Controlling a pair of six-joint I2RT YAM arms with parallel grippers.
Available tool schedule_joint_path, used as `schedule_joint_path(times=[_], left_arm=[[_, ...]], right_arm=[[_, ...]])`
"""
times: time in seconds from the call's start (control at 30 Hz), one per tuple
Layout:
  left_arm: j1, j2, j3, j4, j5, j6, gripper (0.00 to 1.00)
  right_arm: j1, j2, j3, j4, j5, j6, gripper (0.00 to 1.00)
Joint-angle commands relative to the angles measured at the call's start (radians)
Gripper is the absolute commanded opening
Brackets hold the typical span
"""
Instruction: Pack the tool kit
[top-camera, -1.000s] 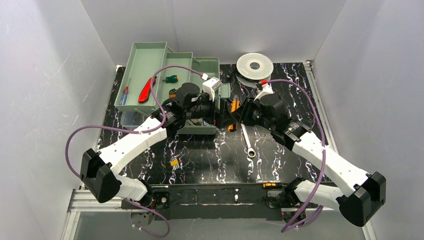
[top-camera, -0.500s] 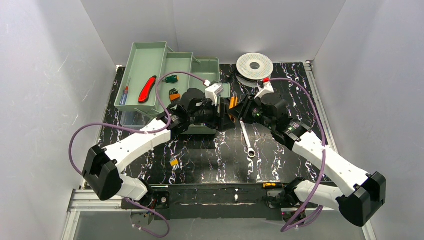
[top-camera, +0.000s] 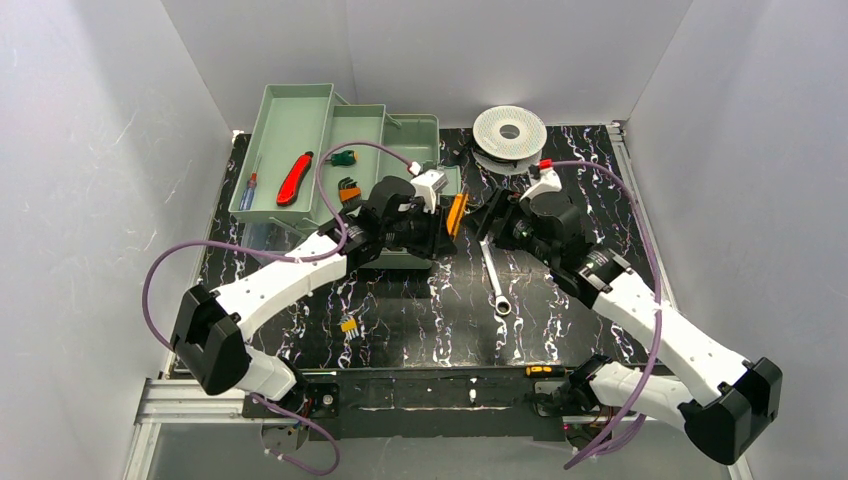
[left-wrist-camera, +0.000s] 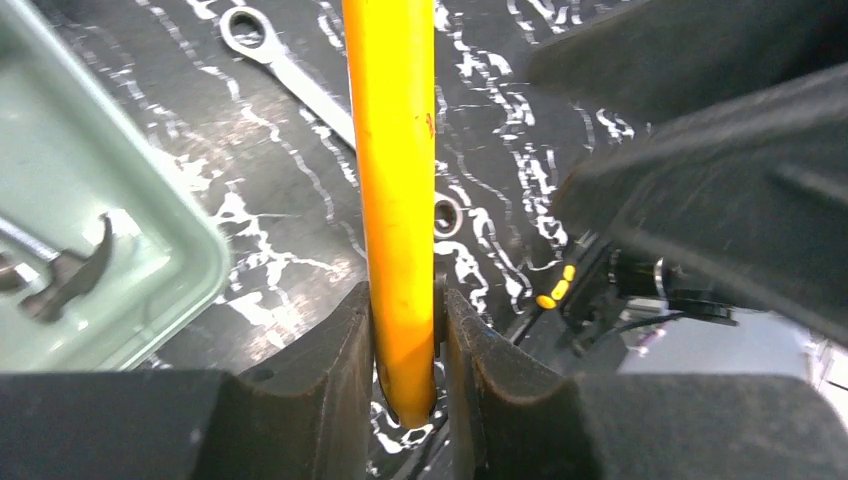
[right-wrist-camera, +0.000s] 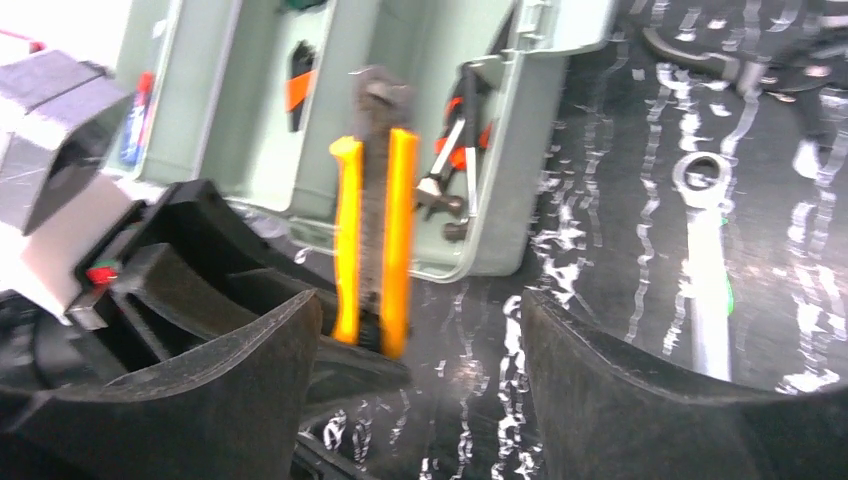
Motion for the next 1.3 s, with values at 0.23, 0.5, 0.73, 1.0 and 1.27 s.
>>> schedule_joint_path(times=[0.23,0.5,0.73,1.0,1.27], left_arm=[[0.285,0.192,0.353,-0.309,-0.29,0.161,0.06],[0.368,0.633,0.874,-0.517,-0.311,0.242,0.46],[0.351,0.511,0.845,-0.479,-0.114,0.228,0.91],[0.306,0.229,0.656,-0.477,-0.123,0.228,0.96],[0.26,-0.155,0.288,-0.575,-0.029,0.234,0.98]], right_arm=[[-0.011,-0.221,-0.037,-0.226,0.412,-0.045,0.8],[-0.027,-0.269,-0.015,-0.361,0.491,-0.136,0.85],[-0.175,0.036,0.125,-0.4,0.107,-0.334,0.83],[-0.22,0.226,0.148,-0.388,-0.133,-0.379,0.79],[-0.196,0.351,0.124,-0.336,-0.052,-0.376,0.76]])
